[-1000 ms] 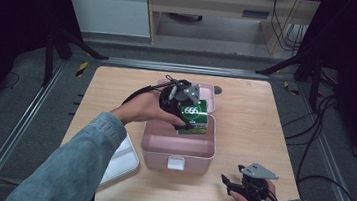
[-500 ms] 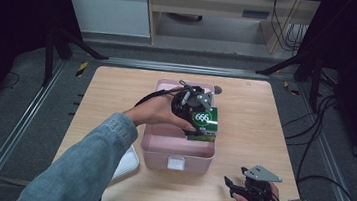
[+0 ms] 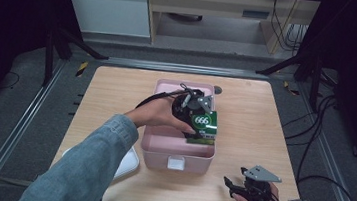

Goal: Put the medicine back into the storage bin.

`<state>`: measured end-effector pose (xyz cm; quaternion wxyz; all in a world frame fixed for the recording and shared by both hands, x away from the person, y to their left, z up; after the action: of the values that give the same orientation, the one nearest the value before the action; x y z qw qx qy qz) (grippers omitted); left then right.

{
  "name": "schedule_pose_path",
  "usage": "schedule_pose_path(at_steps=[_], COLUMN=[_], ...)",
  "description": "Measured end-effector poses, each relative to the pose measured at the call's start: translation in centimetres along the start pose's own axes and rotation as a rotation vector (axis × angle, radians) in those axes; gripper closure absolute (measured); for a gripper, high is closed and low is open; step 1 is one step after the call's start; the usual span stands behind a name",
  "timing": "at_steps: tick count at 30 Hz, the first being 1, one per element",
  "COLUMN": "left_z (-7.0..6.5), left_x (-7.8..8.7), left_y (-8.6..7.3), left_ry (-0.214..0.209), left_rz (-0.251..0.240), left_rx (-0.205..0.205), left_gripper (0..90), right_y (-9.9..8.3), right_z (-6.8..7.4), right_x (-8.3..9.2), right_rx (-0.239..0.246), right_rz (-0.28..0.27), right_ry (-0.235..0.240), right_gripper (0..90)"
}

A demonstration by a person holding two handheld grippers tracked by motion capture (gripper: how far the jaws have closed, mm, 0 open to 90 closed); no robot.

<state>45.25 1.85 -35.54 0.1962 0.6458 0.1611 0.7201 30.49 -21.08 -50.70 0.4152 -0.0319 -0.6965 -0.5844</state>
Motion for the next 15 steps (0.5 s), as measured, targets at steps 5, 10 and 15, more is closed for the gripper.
schedule_pose_path(at_steps=[5,10,15], left_z=[0.2,0.3,0.4], left_x=[-0.4,-1.3,-1.9], left_y=[-0.4,-0.6,-0.8], left_ry=[-0.006,-0.019,-0.031], left_rz=[-0.003,0.012,0.018], left_rx=[0.012,0.015,0.028], left_gripper=[16.2,16.1,16.1], right_y=[0.0,0.0,0.0], right_z=[0.0,0.0,0.0], right_x=[0.0,0.0,0.0], right_rx=[0.003,0.002,0.002], right_rz=[0.004,0.005,0.006], right_ry=[0.003,0.005,0.006], right_gripper=[28.3,28.4,28.5])
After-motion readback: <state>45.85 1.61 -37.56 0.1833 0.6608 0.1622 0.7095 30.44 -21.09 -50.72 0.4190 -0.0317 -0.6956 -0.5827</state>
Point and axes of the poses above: each handheld gripper's, and its own axes: x roughly backward along the jaws, y roughly out of its top, z roughly to its left, the point moved 2 cm from there along -x, roughly forward along the jaws, and after that the axes turned 1 degree about -x, right-handed, at the moved point
